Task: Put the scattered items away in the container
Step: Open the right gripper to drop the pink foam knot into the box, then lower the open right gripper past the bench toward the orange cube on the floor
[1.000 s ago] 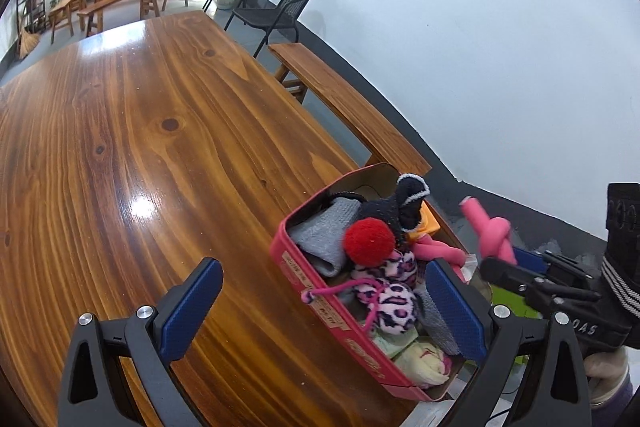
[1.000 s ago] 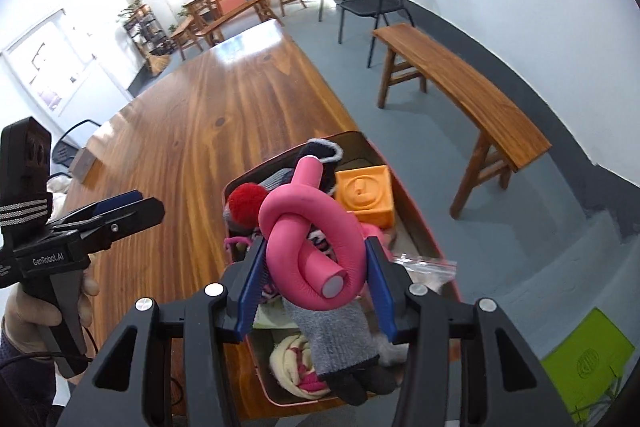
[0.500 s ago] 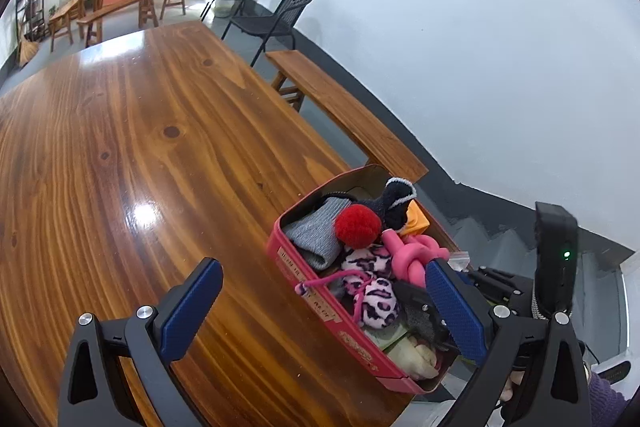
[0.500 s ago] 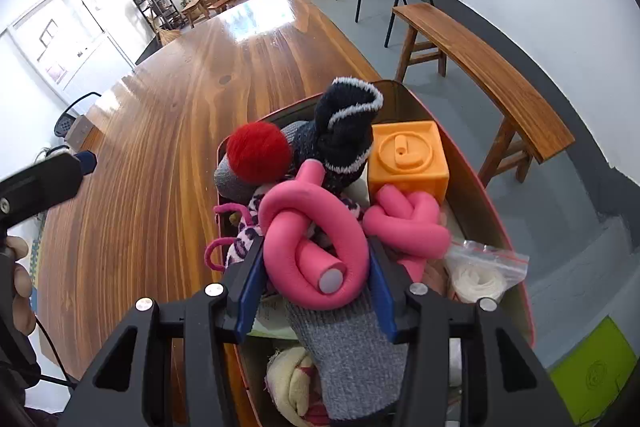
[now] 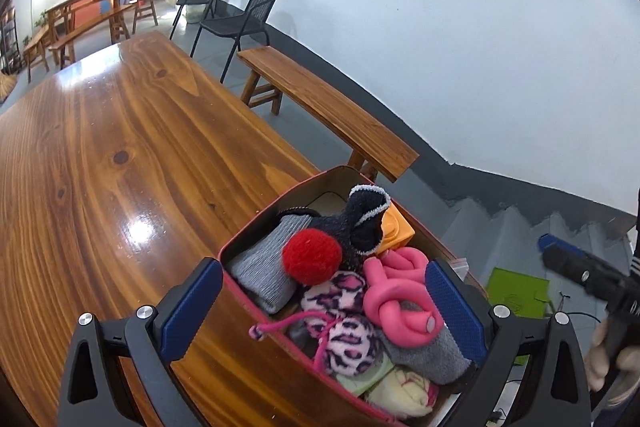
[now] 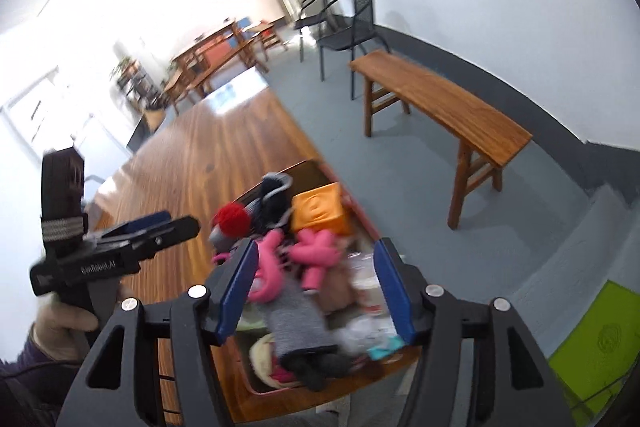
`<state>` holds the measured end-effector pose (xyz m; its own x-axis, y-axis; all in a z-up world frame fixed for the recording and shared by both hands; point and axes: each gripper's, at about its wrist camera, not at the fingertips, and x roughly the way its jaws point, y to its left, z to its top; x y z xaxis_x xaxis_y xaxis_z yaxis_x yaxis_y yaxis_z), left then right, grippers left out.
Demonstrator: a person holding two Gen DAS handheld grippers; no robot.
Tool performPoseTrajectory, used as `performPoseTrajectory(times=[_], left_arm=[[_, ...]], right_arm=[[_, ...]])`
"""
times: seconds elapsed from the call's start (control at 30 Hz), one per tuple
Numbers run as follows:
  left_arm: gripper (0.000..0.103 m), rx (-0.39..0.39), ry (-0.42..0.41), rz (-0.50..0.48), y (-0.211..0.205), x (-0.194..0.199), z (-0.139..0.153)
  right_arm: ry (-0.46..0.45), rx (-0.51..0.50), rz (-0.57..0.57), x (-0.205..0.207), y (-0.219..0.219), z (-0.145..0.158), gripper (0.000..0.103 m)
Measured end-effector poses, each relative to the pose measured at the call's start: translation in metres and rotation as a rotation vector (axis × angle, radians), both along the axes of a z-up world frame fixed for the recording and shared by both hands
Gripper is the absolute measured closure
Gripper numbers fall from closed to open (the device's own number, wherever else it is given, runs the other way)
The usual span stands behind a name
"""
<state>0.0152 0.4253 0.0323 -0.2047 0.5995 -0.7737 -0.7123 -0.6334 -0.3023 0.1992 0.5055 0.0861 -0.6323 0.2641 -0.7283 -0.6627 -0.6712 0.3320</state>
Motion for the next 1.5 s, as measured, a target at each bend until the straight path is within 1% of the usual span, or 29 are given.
performPoseTrajectory(times=[0.03, 0.13, 0.23, 0.3, 0.37, 0.4, 0.43, 0.5, 0.6, 0.67, 0.77, 0.87, 1.0, 1.07, 1.13, 1.2, 1.27, 1.33, 1.43, 1.5], left_arm=[[0.001, -0.007, -0.001, 0.006, 0.005, 0.000, -0.002], [0.001, -0.057, 0.002, 0.058, 0.025, -0.002, -0.011], [0.001, -0.100, 0.041, 0.156, 0.036, -0.004, -0.009], [0.001, -0.131, 0.056, 0.252, 0.039, -0.007, -0.003], [0.001, -0.145, 0.047, 0.368, 0.038, -0.013, 0.003], [0.001, -0.155, 0.042, 0.429, 0.036, -0.015, 0.007], [0.001, -0.169, 0.051, 0.489, 0.033, -0.014, 0.011], [0.001, -0.202, 0.077, 0.569, 0.029, -0.008, 0.018], [0.001, -0.256, 0.085, 0.665, 0.019, 0.004, 0.023], [0.001, -0.287, 0.084, 0.705, 0.013, 0.010, 0.021], [0.001, -0.353, 0.071, 0.741, 0.010, 0.018, 0.013], [0.001, -0.416, 0.070, 0.756, 0.013, 0.018, 0.003], [0.001, -0.424, 0.044, 0.773, 0.018, 0.018, -0.014], [0.001, -0.448, 0.050, 0.771, 0.020, 0.020, -0.022], [0.001, -0.443, 0.053, 0.787, 0.020, 0.022, -0.026], [0.001, -0.424, 0.056, 0.817, 0.017, 0.026, -0.028], [0.001, -0.422, 0.066, 0.830, 0.017, 0.031, -0.028], [0.001, -0.421, 0.076, 0.841, 0.014, 0.036, -0.028], [0.001, -0.420, 0.088, 0.855, 0.010, 0.038, -0.032], [0.001, -0.410, 0.109, 0.843, 0.010, 0.036, -0.033]], right_arm=[[0.000, -0.006, -0.065, 0.009, 0.013, -0.002, 0.039], [-0.030, -0.027, -0.123, 0.034, 0.054, -0.015, 0.039], [-0.058, -0.086, -0.167, 0.057, 0.100, -0.041, 0.039], [-0.121, -0.070, -0.148, 0.068, 0.125, -0.061, 0.039], [-0.175, -0.068, -0.101, 0.078, 0.151, -0.086, 0.039], [-0.187, -0.078, -0.087, 0.084, 0.160, -0.096, 0.039], [-0.199, -0.109, -0.069, 0.089, 0.172, -0.111, 0.039], [-0.218, -0.179, -0.032, 0.097, 0.194, -0.138, 0.039], [-0.259, -0.230, 0.033, 0.102, 0.214, -0.172, 0.039], [-0.273, -0.256, 0.077, 0.101, 0.223, -0.189, 0.039], [-0.286, -0.259, 0.121, 0.099, 0.232, -0.206, 0.039], [-0.265, -0.248, 0.139, 0.098, 0.237, -0.213, 0.039], [-0.251, -0.299, 0.167, 0.094, 0.238, -0.232, 0.039], [-0.268, -0.318, 0.204, 0.091, 0.237, -0.246, 0.039], [-0.292, -0.329, 0.253, 0.084, 0.235, -0.262, 0.039], [-0.323, -0.348, 0.296, 0.075, 0.235, -0.282, 0.039], [-0.332, -0.381, 0.319, 0.065, 0.236, -0.301, 0.039], [-0.349, -0.422, 0.350, 0.050, 0.239, -0.327, 0.039], [-0.383, -0.431, 0.413, 0.018, 0.241, -0.368, 0.039], [-0.401, -0.425, 0.466, -0.005, 0.238, -0.397, 0.039]])
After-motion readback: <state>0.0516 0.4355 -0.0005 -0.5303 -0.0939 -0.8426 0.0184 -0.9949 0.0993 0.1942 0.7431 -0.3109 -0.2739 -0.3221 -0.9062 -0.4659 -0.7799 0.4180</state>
